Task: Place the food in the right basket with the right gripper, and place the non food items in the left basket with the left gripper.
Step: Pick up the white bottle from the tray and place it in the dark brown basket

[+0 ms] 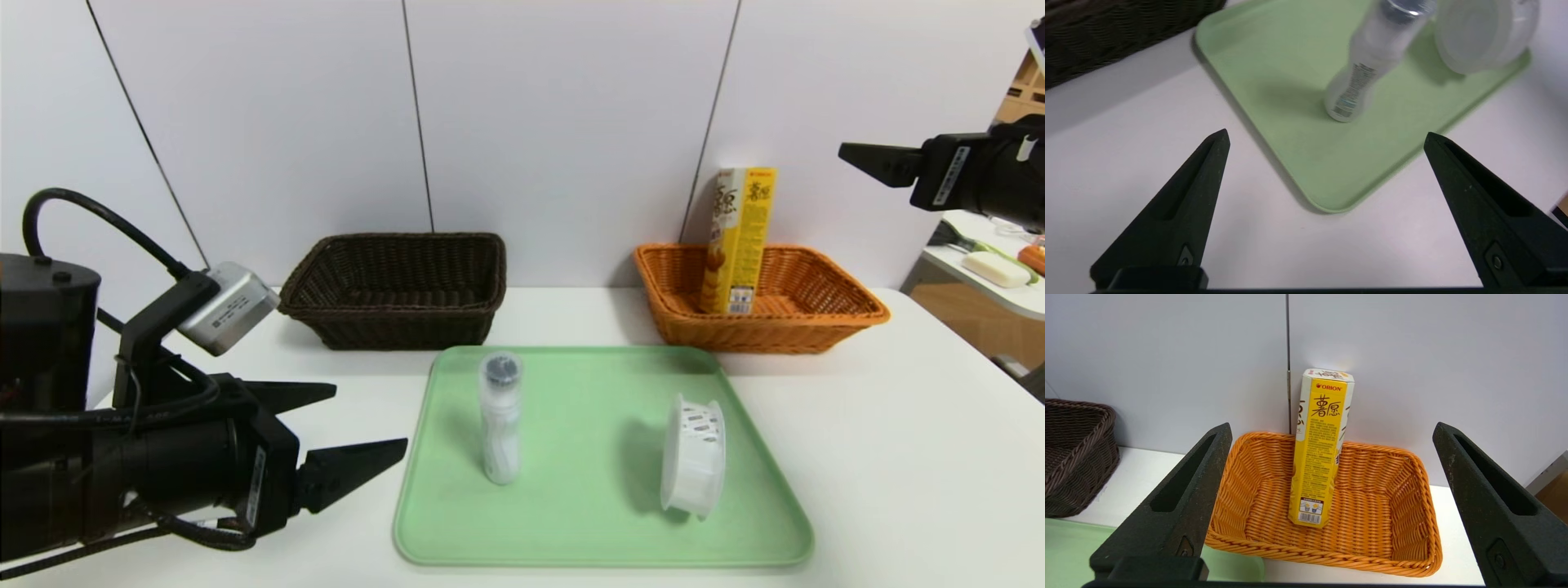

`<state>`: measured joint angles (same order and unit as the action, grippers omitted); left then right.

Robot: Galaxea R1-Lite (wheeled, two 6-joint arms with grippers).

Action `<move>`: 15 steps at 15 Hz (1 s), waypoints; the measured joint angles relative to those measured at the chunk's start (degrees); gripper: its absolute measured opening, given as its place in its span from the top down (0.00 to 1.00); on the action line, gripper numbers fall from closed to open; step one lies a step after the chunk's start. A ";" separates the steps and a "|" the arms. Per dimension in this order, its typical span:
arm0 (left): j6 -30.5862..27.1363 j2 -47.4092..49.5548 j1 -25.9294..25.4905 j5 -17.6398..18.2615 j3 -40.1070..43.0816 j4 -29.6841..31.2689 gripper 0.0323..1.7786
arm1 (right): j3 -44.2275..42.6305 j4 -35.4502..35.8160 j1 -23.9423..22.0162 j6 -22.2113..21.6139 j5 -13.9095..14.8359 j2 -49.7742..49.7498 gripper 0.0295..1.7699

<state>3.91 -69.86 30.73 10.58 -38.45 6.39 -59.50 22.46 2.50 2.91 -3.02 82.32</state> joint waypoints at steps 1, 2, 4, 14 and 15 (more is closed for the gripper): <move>-0.72 0.40 0.11 2.72 0.96 0.59 0.05 | 0.02 0.22 0.15 -0.02 0.00 0.06 0.04; -1.80 0.55 0.24 5.38 2.04 1.84 0.05 | 0.05 0.52 0.33 -0.05 -0.06 0.12 0.04; -4.22 -0.22 0.30 10.03 4.52 7.06 0.05 | -0.09 0.67 0.48 0.00 -0.50 0.20 0.04; -5.12 -16.08 2.21 13.64 5.99 28.75 0.05 | 0.57 -7.28 1.29 0.22 0.07 -0.33 0.04; -5.12 -17.10 2.62 13.58 5.52 28.72 0.05 | -0.28 -11.43 1.24 0.22 0.82 -0.35 0.04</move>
<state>-1.21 -86.97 33.35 24.16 -32.93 35.11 -59.78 11.02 3.74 3.13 -2.21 81.97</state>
